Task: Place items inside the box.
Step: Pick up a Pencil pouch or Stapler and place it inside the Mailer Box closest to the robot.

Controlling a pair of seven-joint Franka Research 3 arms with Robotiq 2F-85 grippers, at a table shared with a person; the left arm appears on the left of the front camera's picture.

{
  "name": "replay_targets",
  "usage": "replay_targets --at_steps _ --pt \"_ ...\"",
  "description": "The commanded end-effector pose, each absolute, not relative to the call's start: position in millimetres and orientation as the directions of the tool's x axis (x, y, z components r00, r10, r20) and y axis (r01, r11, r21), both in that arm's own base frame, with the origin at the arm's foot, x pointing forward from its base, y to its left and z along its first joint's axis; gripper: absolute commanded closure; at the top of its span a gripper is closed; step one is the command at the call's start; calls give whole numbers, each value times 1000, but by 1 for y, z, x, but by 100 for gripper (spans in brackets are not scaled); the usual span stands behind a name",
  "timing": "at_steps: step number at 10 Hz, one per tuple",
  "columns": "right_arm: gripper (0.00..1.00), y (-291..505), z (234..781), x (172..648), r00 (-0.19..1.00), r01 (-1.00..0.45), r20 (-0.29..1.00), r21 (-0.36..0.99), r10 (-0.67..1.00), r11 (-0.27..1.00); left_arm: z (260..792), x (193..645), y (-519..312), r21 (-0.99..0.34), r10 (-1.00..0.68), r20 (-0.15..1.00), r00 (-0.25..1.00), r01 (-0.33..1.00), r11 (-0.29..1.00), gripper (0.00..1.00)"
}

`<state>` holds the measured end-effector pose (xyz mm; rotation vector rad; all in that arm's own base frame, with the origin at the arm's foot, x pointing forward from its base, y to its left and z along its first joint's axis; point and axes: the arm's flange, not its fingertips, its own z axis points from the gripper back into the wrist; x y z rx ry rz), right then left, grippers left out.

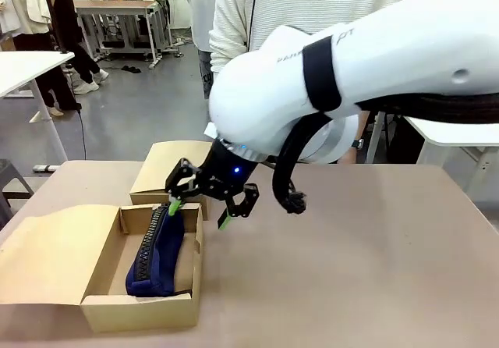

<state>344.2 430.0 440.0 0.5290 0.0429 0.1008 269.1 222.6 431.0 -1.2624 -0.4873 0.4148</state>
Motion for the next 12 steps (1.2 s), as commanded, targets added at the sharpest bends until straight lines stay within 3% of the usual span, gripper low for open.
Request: replay_targets --at_steps 1,2,5,7,9,11,12 --pt "0 346 464 347 999 24 11 629 -40 777 432 268 223 -968 546 137 827 -5 251 0" --pt "0 287 475 349 998 56 -9 681 -68 731 432 268 223 -968 546 137 827 -5 251 0" --pt "0 120 463 342 975 199 -135 883 -176 424 432 268 223 -968 546 137 827 -5 251 0" --pt "0 36 425 335 973 223 -210 964 -101 143 432 268 223 -968 546 137 827 -5 251 0" --pt "0 -14 383 307 987 87 -87 996 -138 -6 432 268 223 -968 546 137 827 -5 251 0" --pt "0 -14 348 290 983 91 -75 992 -166 90 432 268 223 -968 546 137 827 -5 251 0" --pt "0 10 341 297 985 116 -75 956 -157 270 432 268 223 -968 546 137 827 -5 251 0"
